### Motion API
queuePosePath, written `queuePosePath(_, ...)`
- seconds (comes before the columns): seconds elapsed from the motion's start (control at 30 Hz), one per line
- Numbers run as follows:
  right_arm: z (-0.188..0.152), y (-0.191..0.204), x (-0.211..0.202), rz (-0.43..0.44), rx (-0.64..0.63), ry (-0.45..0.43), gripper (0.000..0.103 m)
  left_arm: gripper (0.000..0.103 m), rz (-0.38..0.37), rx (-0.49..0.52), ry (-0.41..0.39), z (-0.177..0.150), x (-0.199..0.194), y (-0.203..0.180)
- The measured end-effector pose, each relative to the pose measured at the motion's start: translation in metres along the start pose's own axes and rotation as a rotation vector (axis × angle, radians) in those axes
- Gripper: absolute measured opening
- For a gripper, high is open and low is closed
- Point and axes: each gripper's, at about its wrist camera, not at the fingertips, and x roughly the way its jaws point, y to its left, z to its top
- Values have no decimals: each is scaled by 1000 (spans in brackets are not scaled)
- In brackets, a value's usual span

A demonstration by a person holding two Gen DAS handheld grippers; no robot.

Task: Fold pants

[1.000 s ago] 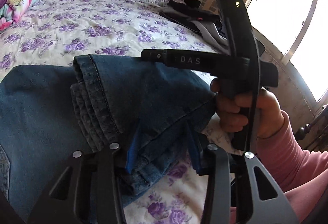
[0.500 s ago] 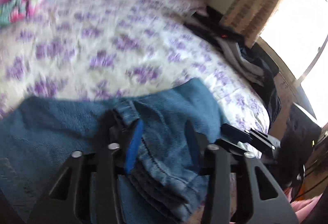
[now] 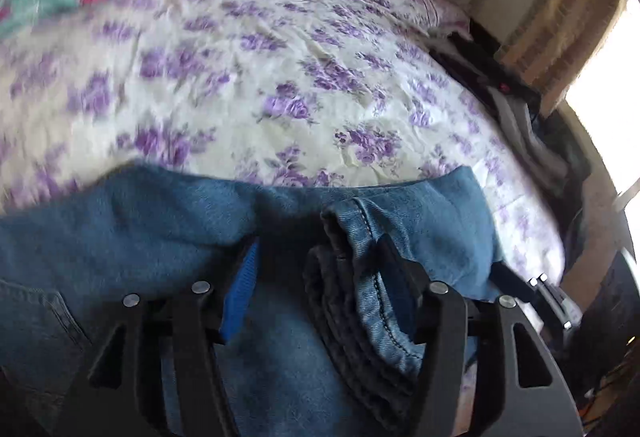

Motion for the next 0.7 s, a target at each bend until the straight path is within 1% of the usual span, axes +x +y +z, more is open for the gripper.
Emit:
queuePosePath(0.03, 4, 2, -4, 0, -1, -6, 52, 57, -14, -25, -1, 1, -5, 3)
queuePosePath(0.07, 8, 2, -9, 31, 12, -21, 52, 57, -17, -35, -11, 2, -12, 4)
queuePosePath(0.13, 17, 8, -18, 111, 20, -67, 54, 59, -4, -9, -78, 4, -32, 0)
queuePosePath(0.17, 20, 12, -19, 121, 6, -79, 60, 62, 6, 4, -102, 4, -42, -1)
queuePosePath(0.2, 21, 17, -17, 110, -12, -84, 63, 70, 26, 15, -139, 3, -54, 0)
queuePosePath(0.23, 19, 21, -12, 88, -25, -69, 66, 76, 51, 18, -176, 2, -66, 3)
queuePosePath(0.27, 15, 23, 4, 57, -36, -4, 66, 78, 77, 18, -207, 0, -76, 7)
queuePosePath(0.3, 9, 22, 17, 39, -36, 40, 67, 83, 119, 19, -234, -3, -87, 12)
queuePosePath(0.33, 6, 24, 19, 26, -40, 24, 67, 84, 151, 17, -243, -5, -93, 18)
queuePosePath(0.4, 9, 33, 10, -9, -77, 10, 67, 84, 206, 2, -263, -13, -111, 36)
queuePosePath(0.43, 12, 36, 4, -12, -81, -2, 67, 86, 223, -12, -277, -17, -123, 45)
queuePosePath(0.47, 15, 39, -6, 2, -79, -37, 67, 89, 241, -23, -291, -21, -133, 53)
queuePosePath(0.5, 18, 44, -14, 18, -79, -71, 69, 96, 287, -42, -316, -26, -149, 65)
queuePosePath(0.53, 22, 50, -21, 31, -82, -104, 73, 97, 326, -54, -339, -29, -159, 73)
queuePosePath(0.57, 25, 56, -25, 36, -83, -127, 74, 97, 386, -72, -369, -34, -174, 85)
queuePosePath(0.63, 31, 72, -28, 77, -90, -147, 74, 99, 459, -105, -398, -42, -193, 102)
queuePosePath(0.67, 35, 84, -29, 117, -100, -154, 74, 99, 494, -131, -408, -46, -203, 113)
queuePosePath(0.7, 38, 94, -30, 142, -110, -159, 74, 99, 515, -155, -412, -49, -209, 122)
